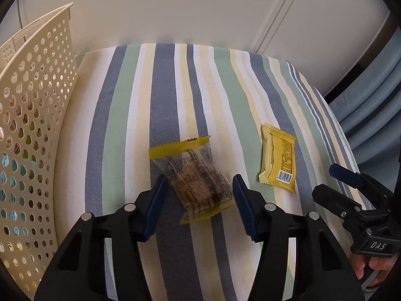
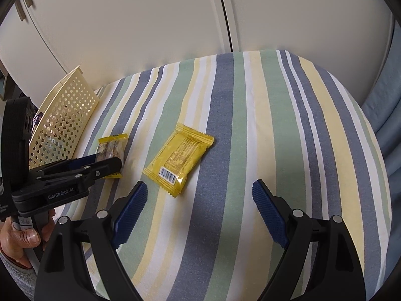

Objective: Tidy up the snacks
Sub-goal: 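Move the left gripper to the small clear cookie packet and grasp it, then lower the right gripper onto the yellow square packet and close it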

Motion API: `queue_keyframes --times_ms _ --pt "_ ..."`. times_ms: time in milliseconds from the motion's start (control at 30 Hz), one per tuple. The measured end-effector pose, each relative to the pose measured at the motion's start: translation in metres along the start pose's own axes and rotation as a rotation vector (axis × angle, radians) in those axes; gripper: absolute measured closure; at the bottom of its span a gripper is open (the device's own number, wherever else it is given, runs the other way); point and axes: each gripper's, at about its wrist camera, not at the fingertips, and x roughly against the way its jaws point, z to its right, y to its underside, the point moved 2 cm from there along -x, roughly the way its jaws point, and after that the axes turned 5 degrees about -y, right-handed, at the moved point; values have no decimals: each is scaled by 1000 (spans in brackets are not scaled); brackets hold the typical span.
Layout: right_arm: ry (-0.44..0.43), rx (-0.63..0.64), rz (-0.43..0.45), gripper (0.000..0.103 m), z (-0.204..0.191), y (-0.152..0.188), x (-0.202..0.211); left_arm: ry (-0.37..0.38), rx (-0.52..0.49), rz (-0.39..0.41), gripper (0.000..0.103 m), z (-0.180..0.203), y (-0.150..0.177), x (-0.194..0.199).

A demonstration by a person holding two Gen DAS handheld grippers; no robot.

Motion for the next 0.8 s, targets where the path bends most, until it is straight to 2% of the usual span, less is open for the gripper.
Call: queue_keyframes --times_ms 133,500,733,800 --pt "4 -1 7 18 -6 -7 -2 25 11 15 63 -6 1 4" --pt "25 -41 -9 18 -14 -21 -20 43 18 58 64 -17 6 18" --pt "50 -27 -34 18 -21 -26 -36 60 34 81 65 -37 14 42" --pt "62 -25 -44 23 -22 -26 -39 59 30 102 64 -37 14 50"
